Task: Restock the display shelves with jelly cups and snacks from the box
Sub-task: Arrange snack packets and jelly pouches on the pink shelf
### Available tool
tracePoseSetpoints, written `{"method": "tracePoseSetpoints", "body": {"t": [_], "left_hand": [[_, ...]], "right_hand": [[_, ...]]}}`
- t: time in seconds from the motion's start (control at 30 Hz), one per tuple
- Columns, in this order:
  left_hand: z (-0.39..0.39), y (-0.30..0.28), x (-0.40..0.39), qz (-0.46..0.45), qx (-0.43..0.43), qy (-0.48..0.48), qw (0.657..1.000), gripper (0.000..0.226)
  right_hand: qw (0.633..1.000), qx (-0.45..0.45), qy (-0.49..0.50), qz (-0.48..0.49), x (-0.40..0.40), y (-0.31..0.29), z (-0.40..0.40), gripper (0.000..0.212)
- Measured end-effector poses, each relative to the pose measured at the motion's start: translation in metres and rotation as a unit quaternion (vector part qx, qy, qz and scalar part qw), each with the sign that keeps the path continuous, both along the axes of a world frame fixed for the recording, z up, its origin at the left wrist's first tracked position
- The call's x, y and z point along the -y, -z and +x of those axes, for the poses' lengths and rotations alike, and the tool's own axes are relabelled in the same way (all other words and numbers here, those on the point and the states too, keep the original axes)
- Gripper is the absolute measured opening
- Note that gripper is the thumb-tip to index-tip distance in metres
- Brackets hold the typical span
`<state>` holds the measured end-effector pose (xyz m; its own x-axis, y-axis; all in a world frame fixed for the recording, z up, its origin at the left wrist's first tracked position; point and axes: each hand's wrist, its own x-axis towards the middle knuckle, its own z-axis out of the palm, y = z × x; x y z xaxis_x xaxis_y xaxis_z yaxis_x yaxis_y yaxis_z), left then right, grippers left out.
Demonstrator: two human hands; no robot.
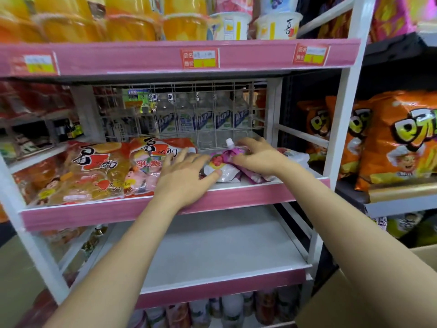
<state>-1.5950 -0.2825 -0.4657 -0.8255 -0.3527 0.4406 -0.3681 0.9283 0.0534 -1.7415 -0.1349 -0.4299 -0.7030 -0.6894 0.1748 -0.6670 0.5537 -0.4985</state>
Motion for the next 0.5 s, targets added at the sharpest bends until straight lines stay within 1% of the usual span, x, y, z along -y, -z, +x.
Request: {"method": "tracePoseSetpoints", "body": {"t": [0.07,0.1,0.17,0.27,0.33,0.37,0.43,0.5], "left_hand": [[0.001,0.000,0.001,0.010,-0.004,0.006,1.000,0.063],[0.000,0.000,0.001,0.014,-0.004,0.008,1.000,0.064],[0.000,0.001,0.003,0.018,-0.005,0.007,1.000,0.066],[0.000,0.000,0.004,0.027,-0.016,0.012,0.999,0.069],[-0.001,0.002,0.007,0.046,-0.032,0.019,0.998,0.074],[-0.002,0.003,0.010,0.060,-0.039,0.021,0.997,0.079],[-0.004,0.004,0.015,0.091,-0.050,0.022,0.994,0.085],[-0.004,0.005,0.018,0.112,-0.062,0.032,0.991,0.085]], "right_hand": [[0.998,0.000,0.009,0.056,-0.008,-0.003,-0.004,0.083],[0.998,0.010,0.017,0.054,-0.011,-0.004,-0.005,0.085],[0.999,0.014,0.038,0.008,-0.017,-0.004,-0.003,0.086],[0.992,-0.012,0.068,-0.108,-0.015,0.002,-0.004,0.085],[0.980,-0.002,0.073,-0.183,-0.009,0.001,-0.003,0.085],[0.975,0.013,0.067,-0.212,-0.005,-0.001,0.000,0.089],[0.970,0.051,0.049,-0.231,0.004,-0.004,0.003,0.104],[0.972,0.104,0.029,-0.208,0.009,-0.001,0.006,0.109]]}}
